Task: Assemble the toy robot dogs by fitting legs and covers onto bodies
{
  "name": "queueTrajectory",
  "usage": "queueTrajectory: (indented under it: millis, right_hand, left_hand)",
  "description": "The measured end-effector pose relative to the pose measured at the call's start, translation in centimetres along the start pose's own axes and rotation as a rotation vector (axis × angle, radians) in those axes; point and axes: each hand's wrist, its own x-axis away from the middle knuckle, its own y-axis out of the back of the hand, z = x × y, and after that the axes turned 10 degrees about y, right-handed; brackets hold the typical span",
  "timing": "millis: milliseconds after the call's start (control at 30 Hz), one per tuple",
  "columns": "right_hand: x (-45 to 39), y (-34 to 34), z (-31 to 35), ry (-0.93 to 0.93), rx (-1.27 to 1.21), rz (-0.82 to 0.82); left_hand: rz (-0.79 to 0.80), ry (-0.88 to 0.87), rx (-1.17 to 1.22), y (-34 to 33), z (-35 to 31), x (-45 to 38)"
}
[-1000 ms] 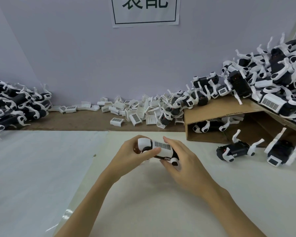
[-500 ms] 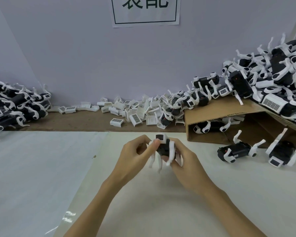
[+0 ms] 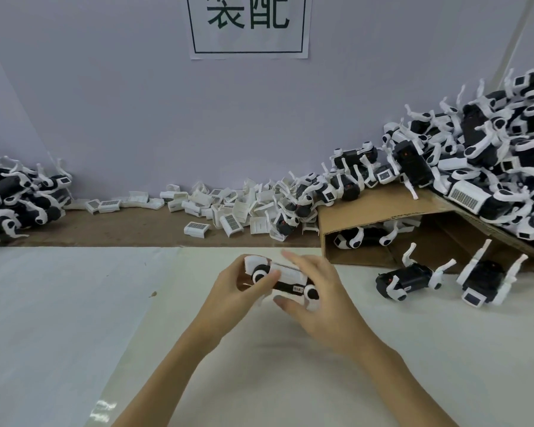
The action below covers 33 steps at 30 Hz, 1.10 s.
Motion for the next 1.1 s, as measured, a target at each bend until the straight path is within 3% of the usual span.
queueTrajectory:
  millis: [100, 267, 367, 500, 600, 667, 733, 867, 1000, 1100]
  right_hand:
    - [-0.3, 1.2, 0.2, -0.280, -0.316, 0.036]
    - [-0.1, 1.9, -0.4, -0.336, -0.456, 0.090]
    - [0.3, 2.0, -0.9, -0.288, -0.323, 0.132]
    - [0.7, 0.7, -0.8, 0.007, 0.044, 0.052]
    - [0.4, 0.3, -0.9, 0.112, 0.131, 0.000]
    - [0.3, 0.6, -1.1, 0.098, 0.144, 0.004]
    - [0.4, 1.3, -1.2, 0.022, 0.111, 0.066]
    - [0.3, 2.5, -0.6, -0.183, -0.174, 0.122]
    - [0.0, 2.5, 0.0, -0.425, -0.442, 0.116]
    - [-2.0, 5.6, 0.8, -0.479, -0.863, 0.002]
  left_hand:
    - [0.031, 0.028, 0.105, 1.2, -0.1, 0.0]
    - [0.137, 0.004, 0.016, 2.3, 0.7, -0.4]
    - [0.157, -0.142, -0.263, 3.8, 1.4, -1.2]
    - [-0.098, -0.464, -0.766, 4.2, 2.9, -1.7]
    - [-0.242, -0.642, -0.774, 3.8, 2.8, -1.9]
    - [-0.257, -0.679, -0.759, 4.1, 2.4, -1.9]
    - [-0.180, -0.577, -0.715, 4.5, 2.3, -1.5]
    - [-0.010, -0.224, -0.337, 4.4, 2.4, -1.5]
    - [-0.041, -0.076, -0.169, 4.1, 2.6, -1.8]
    - [-0.118, -0.114, 0.015, 4.3, 2.9, -2.3]
